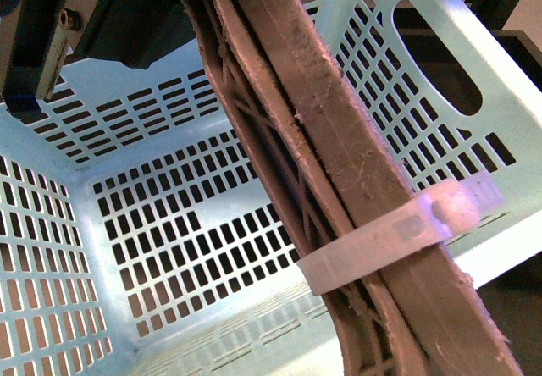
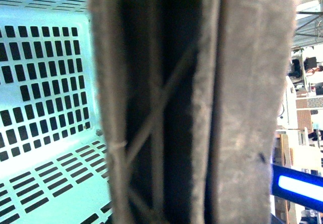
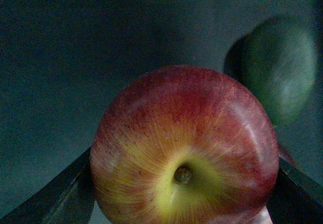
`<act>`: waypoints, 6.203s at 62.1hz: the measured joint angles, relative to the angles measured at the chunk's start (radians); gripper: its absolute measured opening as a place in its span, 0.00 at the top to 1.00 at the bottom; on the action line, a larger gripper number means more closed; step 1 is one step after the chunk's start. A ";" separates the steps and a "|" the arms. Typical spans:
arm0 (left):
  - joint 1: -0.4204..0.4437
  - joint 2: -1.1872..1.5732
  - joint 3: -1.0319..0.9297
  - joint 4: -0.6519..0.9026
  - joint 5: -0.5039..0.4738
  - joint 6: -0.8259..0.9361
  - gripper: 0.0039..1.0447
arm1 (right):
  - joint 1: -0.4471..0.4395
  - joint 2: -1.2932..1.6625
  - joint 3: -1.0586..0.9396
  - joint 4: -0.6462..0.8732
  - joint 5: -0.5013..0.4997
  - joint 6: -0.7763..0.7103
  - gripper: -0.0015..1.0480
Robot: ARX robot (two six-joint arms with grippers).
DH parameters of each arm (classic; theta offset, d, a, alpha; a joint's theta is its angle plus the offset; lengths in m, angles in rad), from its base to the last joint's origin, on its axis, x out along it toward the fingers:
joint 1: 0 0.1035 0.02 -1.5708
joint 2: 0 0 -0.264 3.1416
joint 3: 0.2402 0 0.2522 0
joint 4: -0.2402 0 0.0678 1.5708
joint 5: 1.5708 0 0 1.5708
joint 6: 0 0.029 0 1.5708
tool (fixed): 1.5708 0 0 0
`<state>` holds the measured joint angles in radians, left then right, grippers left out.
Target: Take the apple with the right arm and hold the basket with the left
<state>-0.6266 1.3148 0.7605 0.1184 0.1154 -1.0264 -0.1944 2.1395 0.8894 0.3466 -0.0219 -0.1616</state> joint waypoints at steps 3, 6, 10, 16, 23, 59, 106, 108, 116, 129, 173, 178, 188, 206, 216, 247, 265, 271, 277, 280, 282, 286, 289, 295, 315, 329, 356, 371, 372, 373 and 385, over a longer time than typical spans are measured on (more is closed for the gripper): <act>0.000 0.000 0.000 0.000 0.000 0.000 0.87 | -0.001 -0.080 -0.034 -0.002 -0.031 -0.015 0.24; 0.000 0.000 0.000 0.000 0.000 0.000 0.87 | -0.002 -0.164 -0.065 -0.011 -0.064 -0.021 0.24; 0.000 0.000 0.000 0.000 0.000 0.000 0.87 | -0.002 -0.271 -0.101 -0.034 -0.103 -0.023 0.24; 0.000 0.000 0.000 0.000 -0.002 0.000 0.87 | 0.011 -0.506 -0.161 -0.112 -0.182 -0.016 0.24; 0.000 0.000 0.000 0.000 -0.003 0.000 0.87 | 0.045 -0.712 -0.182 -0.189 -0.233 0.014 0.24; 0.000 0.000 0.000 0.000 -0.001 0.000 0.87 | 0.476 -1.092 -0.272 -0.294 -0.200 0.204 0.24; 0.000 0.000 0.000 0.000 -0.001 0.008 0.87 | 0.689 -0.967 -0.300 -0.198 0.009 0.259 0.08; 0.000 0.003 0.000 -0.001 0.002 0.010 0.87 | 0.686 -0.974 -0.300 -0.199 0.011 0.261 0.08; 0.000 0.005 0.000 -0.001 -0.003 -0.002 0.87 | 0.635 -1.061 -0.312 -0.230 0.019 0.271 0.08; 0.000 0.005 0.000 0.000 -0.007 0.004 0.87 | 0.440 -1.251 -0.370 -0.277 0.042 0.266 0.08; 0.001 0.005 0.000 0.000 0.000 -0.001 0.87 | 0.196 -1.562 -0.741 0.071 0.023 0.170 0.78; 0.001 0.005 0.000 0.000 0.000 -0.002 0.87 | 0.196 -1.605 -0.766 0.060 0.023 0.168 0.94; 0.001 0.005 0.000 0.000 -0.003 -0.001 0.87 | 0.196 -1.669 -0.804 0.030 0.023 0.165 0.98; 0.001 0.005 0.000 0.000 -0.003 -0.003 0.87 | 0.196 -1.765 -0.839 -0.028 0.023 0.165 0.98; 0.001 0.005 0.000 0.000 0.001 -0.003 0.87 | 0.196 -1.813 -0.853 -0.063 0.023 0.165 0.98; 0.001 0.005 0.000 0.000 -0.001 -0.003 0.87 | 0.196 -1.947 -0.869 -0.153 0.023 0.165 0.98; 0.001 0.005 0.000 0.000 -0.003 -0.001 0.87 | 0.196 -2.131 -0.869 -0.344 0.023 0.165 0.98; 0.001 0.005 0.000 0.000 -0.002 -0.006 0.87 | 0.196 -2.132 -0.869 -0.345 0.023 0.165 0.98; 0.001 0.005 0.000 0.000 -0.003 -0.003 0.87 | 0.196 -2.132 -0.869 -0.345 0.023 0.165 0.98; 0.001 0.005 0.000 0.000 -0.001 -0.005 0.87 | 0.196 -2.132 -0.869 -0.345 0.023 0.164 0.94; 0.001 0.005 0.000 0.000 0.000 -0.006 0.87 | 0.196 -2.132 -0.869 -0.345 0.023 0.164 0.90; 0.001 0.005 0.000 0.000 0.000 -0.006 0.87 | 0.196 -2.132 -0.869 -0.345 0.023 0.164 0.80; 0.001 0.005 0.000 0.000 0.000 -0.006 0.87 | 0.196 -2.132 -0.869 -0.345 0.023 0.164 0.73; 0.001 0.005 0.000 0.000 -0.001 -0.006 0.87 | 0.196 -2.133 -0.869 -0.345 0.023 0.164 0.55; 0.016 0.011 0.008 0.024 -0.462 -0.261 0.87 | 0.196 -2.133 -0.869 -0.345 0.023 0.164 0.09; 0.234 0.061 0.007 0.088 -0.430 -0.418 0.87 | 0.196 -2.133 -0.869 -0.345 0.022 0.164 0.08; 0.462 0.110 -0.082 0.135 -0.384 -0.571 0.87 | 0.196 -2.134 -0.869 -0.345 0.023 0.164 0.08; 0.499 0.124 -0.161 0.127 -0.340 -0.542 0.87 | 0.196 -2.134 -0.869 -0.345 0.023 0.164 0.08; 0.500 0.126 -0.164 0.129 -0.338 -0.542 0.87 | 0.196 -2.134 -0.869 -0.345 0.023 0.164 0.08; 0.502 0.127 -0.172 0.131 -0.336 -0.546 0.87 | 0.196 -2.134 -0.869 -0.345 0.023 0.164 0.08; 0.518 0.148 -0.213 0.150 -0.337 -0.568 0.87 | 0.196 -2.134 -0.869 -0.345 0.023 0.164 0.08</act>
<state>-0.1081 1.4628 0.5472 0.2687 -0.2214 -1.5948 0.0013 0.0059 0.0208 0.0013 0.0006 0.0029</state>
